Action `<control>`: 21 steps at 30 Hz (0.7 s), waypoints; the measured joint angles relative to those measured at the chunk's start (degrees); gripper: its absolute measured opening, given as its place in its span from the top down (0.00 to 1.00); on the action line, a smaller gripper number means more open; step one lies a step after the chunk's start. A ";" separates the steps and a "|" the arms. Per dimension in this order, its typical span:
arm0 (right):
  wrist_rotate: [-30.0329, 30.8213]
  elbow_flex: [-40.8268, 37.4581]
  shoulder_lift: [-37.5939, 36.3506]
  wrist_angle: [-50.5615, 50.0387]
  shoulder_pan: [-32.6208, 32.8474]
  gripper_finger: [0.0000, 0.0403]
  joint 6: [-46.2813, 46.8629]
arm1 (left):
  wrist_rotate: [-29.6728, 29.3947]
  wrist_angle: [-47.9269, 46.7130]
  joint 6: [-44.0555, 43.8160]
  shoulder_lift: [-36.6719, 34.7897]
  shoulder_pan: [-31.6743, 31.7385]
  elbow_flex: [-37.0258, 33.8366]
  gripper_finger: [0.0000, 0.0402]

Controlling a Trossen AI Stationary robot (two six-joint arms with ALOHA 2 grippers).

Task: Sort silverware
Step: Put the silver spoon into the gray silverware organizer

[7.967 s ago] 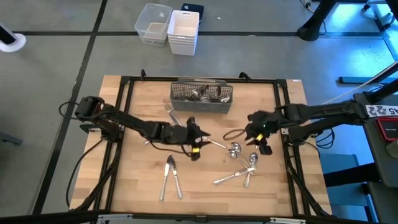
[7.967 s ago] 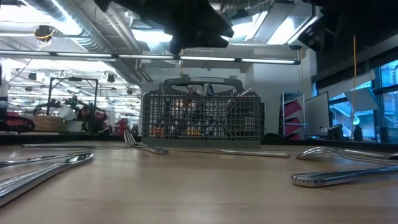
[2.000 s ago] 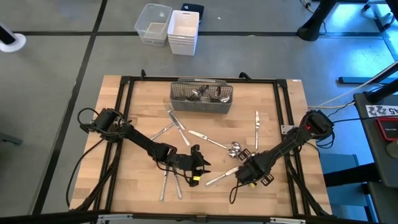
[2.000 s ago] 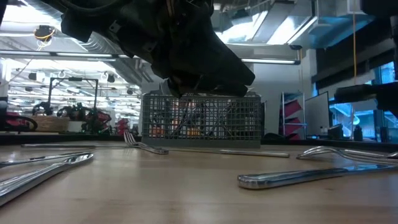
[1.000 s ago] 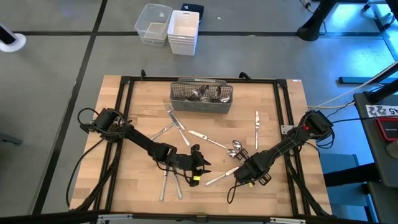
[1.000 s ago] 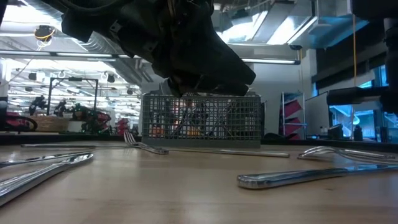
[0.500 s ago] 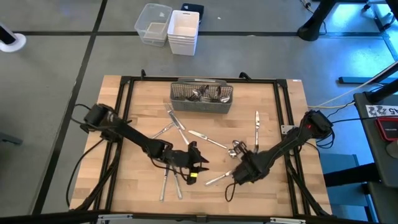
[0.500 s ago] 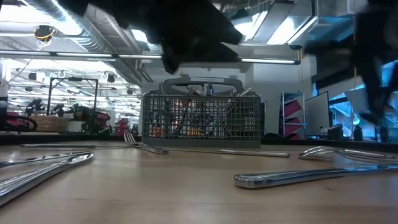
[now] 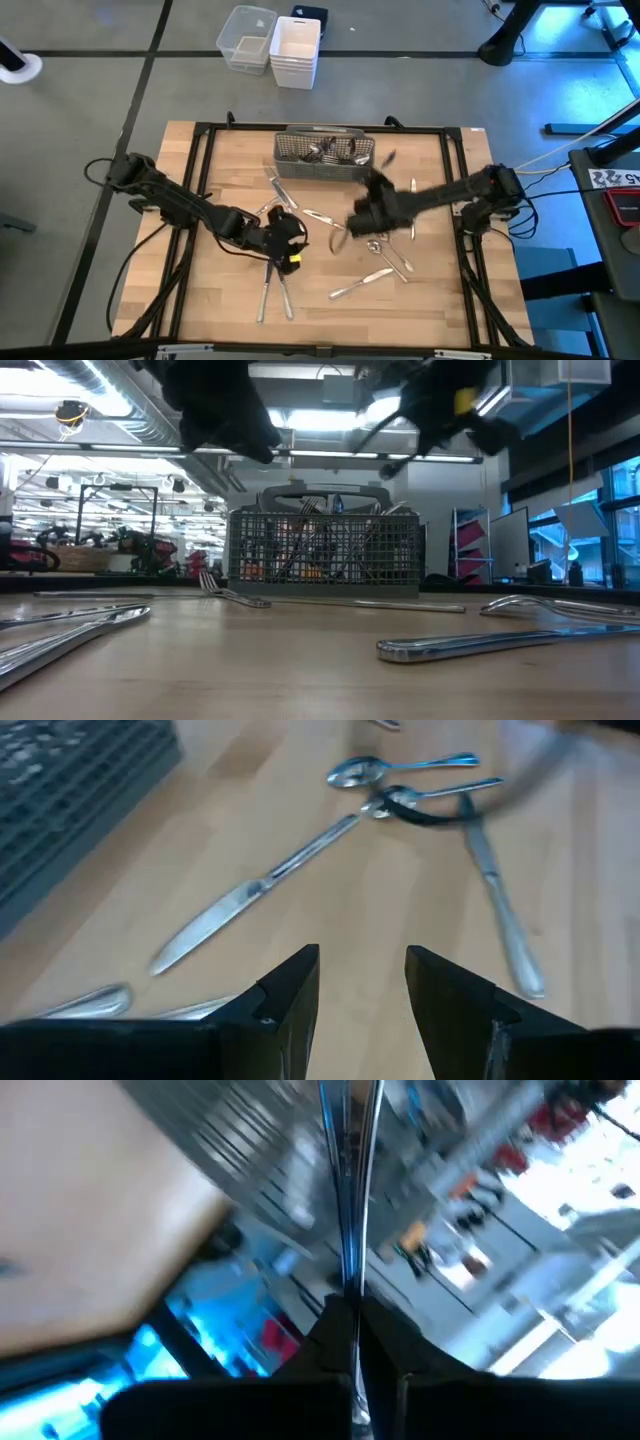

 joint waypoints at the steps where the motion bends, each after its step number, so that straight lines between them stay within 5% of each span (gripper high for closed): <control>1: 1.97 0.32 0.00 1.42 -2.11 0.99 -2.79 | -0.72 -1.24 -0.89 -0.08 0.00 0.00 0.64; 6: 5.20 0.58 -0.04 12.33 -12.41 0.99 -19.03 | -1.77 -4.57 -3.60 -0.09 0.00 -0.02 0.64; 11: 0.39 0.57 -0.04 26.13 -19.84 1.00 -37.10 | -2.61 -5.16 -3.21 -0.09 0.00 -0.02 0.64; 17: -9.00 0.57 -0.04 35.08 -22.54 1.00 -51.43 | -4.14 -8.71 -4.67 -0.09 0.04 -0.02 0.64; 21: -9.65 0.57 -0.04 33.80 -22.36 1.00 -55.16 | -4.29 -10.84 -6.99 -0.09 0.04 -0.02 0.64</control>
